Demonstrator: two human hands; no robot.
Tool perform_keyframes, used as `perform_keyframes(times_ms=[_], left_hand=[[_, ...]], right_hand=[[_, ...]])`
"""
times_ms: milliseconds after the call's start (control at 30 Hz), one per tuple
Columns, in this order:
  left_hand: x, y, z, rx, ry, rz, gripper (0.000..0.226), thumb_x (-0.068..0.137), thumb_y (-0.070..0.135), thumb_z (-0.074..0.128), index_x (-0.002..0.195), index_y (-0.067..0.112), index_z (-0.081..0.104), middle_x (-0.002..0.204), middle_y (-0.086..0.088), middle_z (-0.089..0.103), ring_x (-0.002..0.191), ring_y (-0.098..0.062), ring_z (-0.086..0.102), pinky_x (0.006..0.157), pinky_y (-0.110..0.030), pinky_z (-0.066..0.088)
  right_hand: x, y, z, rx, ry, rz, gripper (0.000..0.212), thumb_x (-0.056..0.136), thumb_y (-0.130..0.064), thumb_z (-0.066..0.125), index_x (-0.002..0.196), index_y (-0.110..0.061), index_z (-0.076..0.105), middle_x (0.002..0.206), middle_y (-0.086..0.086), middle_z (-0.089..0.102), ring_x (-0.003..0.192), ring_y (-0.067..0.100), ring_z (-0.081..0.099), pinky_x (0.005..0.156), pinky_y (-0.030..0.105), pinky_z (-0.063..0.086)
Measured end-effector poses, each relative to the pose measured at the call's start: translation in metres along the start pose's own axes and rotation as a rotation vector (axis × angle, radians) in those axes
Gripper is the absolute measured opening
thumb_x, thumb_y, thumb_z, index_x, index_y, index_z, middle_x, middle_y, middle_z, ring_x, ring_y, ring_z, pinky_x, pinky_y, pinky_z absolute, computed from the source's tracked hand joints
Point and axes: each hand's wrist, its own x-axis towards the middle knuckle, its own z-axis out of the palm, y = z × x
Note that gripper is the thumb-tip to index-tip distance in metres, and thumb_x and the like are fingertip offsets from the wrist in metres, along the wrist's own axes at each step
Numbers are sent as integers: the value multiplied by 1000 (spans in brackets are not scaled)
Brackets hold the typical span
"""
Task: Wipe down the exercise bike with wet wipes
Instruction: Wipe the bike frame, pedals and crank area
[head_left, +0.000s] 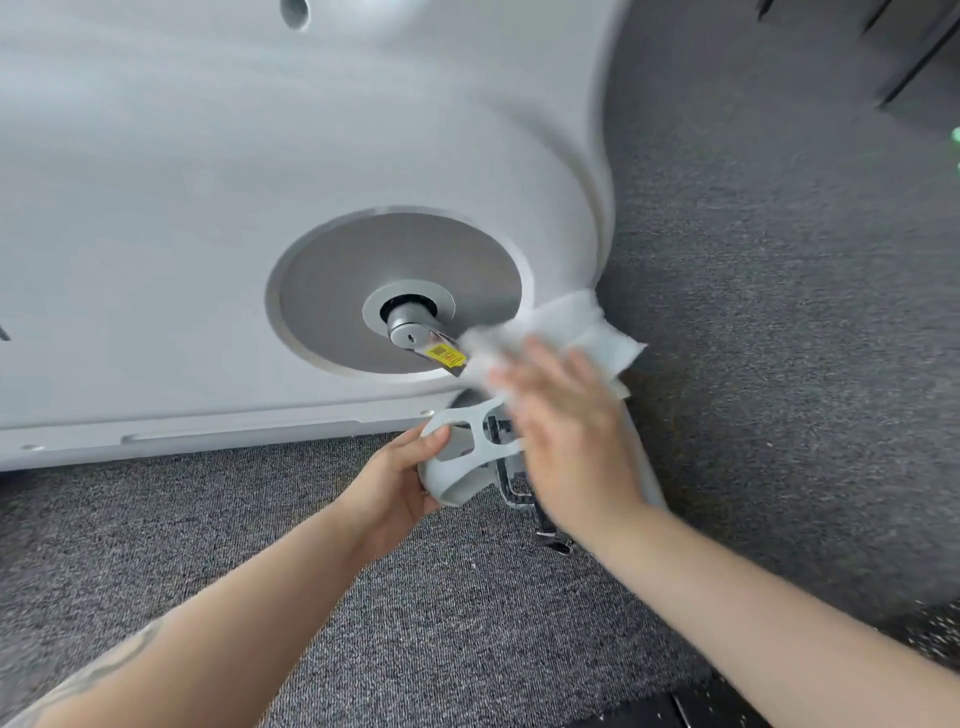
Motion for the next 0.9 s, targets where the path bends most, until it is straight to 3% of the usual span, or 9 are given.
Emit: perform_keyframes(times_ms=[100,200,267,433,533,633,733,800,900], left_hand=[[-2,-1,4,-24,-3,26,17,83,26,63,93,15,70,85,-3,69,71,-15,66,57,-27,56],[-4,2,5,-12,-3,26,24,82,27,61,101,13,67,87,-3,70,72,-14,66,55,-26,56],[-4,4,4,7,4,9,33,80,29,71,109,12,68,97,-5,71,78,-16,68,57,-28,57],[-7,4,1,-55,-40,16,64,50,44,93,102,15,69,88,-3,69,73,-14,67,59,-29,57],[-12,6,6,-78,-10,1,48,74,47,72,108,13,67,96,-5,71,79,-17,69,62,-30,59],[-15,16,6,1,-5,-23,44,85,42,55,114,10,64,99,-6,70,79,-16,68,62,-31,58],[-18,32,6,72,-23,-125,53,92,52,44,117,10,64,94,-4,68,73,-13,66,64,-30,56],[-21,40,7,127,-11,-182,59,94,58,38,116,12,65,94,-3,67,75,-13,66,70,-31,55],[-41,59,2,531,3,-114,55,80,70,52,113,28,65,109,2,67,93,-18,67,91,-39,53]], right_hand=[[-31,-16,31,-47,-245,-161,30,90,-7,50,113,-11,69,127,5,64,127,21,53,110,48,36],[-25,0,26,-54,-253,-172,34,90,-7,46,115,-11,68,126,5,65,124,19,56,111,43,37],[-14,8,22,-98,-217,-110,35,87,-4,47,115,-9,68,125,6,66,123,19,57,111,42,37],[-27,-28,32,-84,-280,-191,36,86,-8,44,112,-8,69,125,7,65,122,20,57,112,35,35],[-11,-6,26,-124,-250,-174,35,85,-1,50,114,-10,68,125,6,65,122,19,57,112,39,33],[-10,-7,23,-164,-235,-123,36,87,-1,52,119,-8,66,128,8,63,125,21,54,112,43,34],[-21,-38,34,-62,-323,-216,38,92,-14,40,115,-15,69,124,3,66,121,18,58,106,38,43],[-17,-42,33,-11,-339,-257,37,88,-14,43,111,-16,72,120,0,68,116,15,61,104,33,45],[0,-38,10,248,-189,53,36,87,-12,51,117,-21,69,112,-11,70,103,3,64,92,18,49]])
